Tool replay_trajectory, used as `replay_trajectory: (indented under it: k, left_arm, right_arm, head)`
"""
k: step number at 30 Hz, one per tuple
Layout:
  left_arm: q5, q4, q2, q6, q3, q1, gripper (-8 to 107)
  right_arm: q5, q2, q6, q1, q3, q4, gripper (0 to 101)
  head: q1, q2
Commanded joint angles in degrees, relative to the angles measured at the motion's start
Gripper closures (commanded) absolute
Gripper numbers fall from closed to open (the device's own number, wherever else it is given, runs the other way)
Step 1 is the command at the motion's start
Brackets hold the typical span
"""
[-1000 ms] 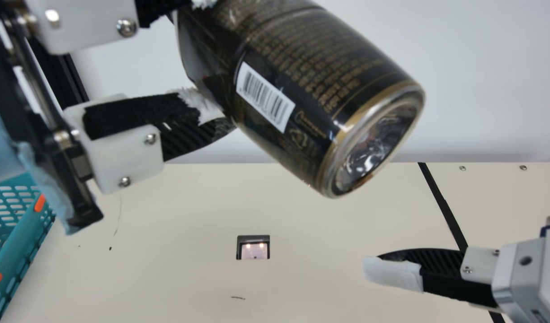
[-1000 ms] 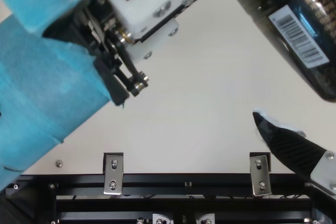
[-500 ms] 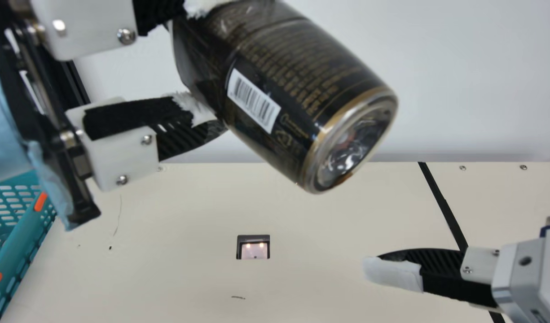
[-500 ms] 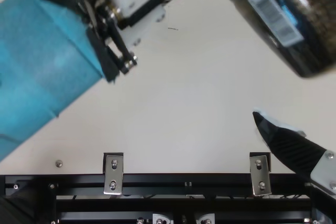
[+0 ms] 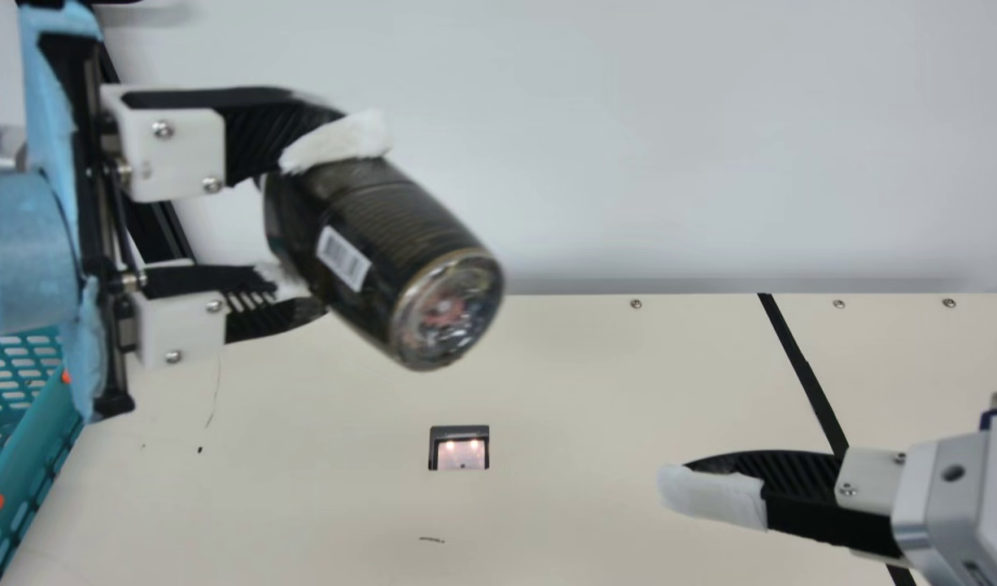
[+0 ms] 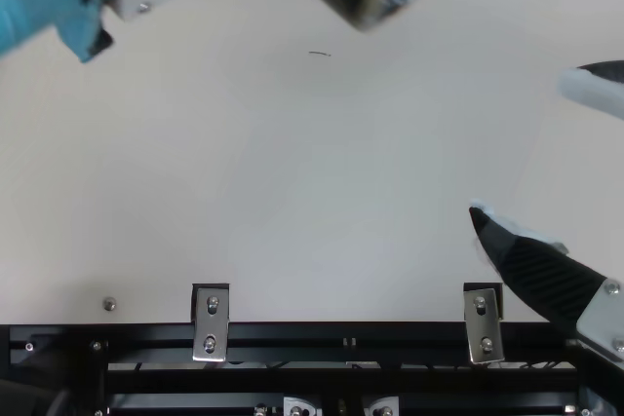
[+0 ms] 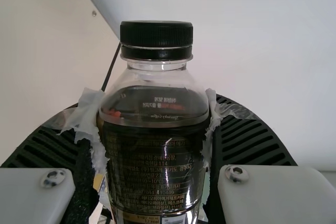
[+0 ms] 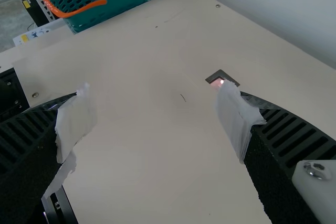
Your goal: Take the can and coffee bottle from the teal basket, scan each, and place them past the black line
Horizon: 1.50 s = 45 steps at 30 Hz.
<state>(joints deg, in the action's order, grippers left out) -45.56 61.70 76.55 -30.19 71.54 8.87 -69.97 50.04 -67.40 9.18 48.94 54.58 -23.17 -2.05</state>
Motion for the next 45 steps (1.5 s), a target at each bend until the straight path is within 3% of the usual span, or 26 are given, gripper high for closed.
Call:
replay_trajectory:
  k: [1,10,20,21,27,40,41,45]
  left_arm:
    - [-6.8,6.2,1.7,4.2,-1.3,-8.5,89]
    - [-16.0,11.4,3.8,15.4,-8.0,-20.6,89]
    - [-18.0,12.8,-3.4,26.8,-18.8,-22.2,89]
    - [-17.7,12.9,-2.7,25.3,-17.2,-22.6,89]
    - [-17.9,13.0,-3.4,26.8,-18.8,-22.3,89]
    - [-17.9,13.0,-3.4,26.8,-18.8,-22.3,89]
    - [-17.9,13.0,-3.4,26.8,-18.8,-22.3,89]
    - [-17.9,13.0,-3.4,26.8,-18.8,-22.3,89]
  right_arm:
    - [0.0,0.0,0.0,0.0,0.0,0.0,0]
    - [0.0,0.0,0.0,0.0,0.0,0.0,0]
    - [0.0,0.0,0.0,0.0,0.0,0.0,0]
    - [0.0,0.0,0.0,0.0,0.0,0.0,0]
    - [0.8,0.5,1.3,-1.8,0.7,-0.2,0]
    - [8.3,16.2,-0.2,-11.6,7.2,5.5,0]
    - [8.3,13.6,0.0,-11.0,6.2,6.2,0]
    - [8.9,16.4,-0.2,-11.6,7.2,6.2,0]
  head:
    - [-1.8,-0.2]
    - [-1.8,-0.2]
    - [-1.8,-0.2]
    - [-1.8,-0.2]
    - [-1.8,-0.2]
    - [-1.8,-0.2]
    - [-1.8,-0.2]
    - [-1.8,-0.2]
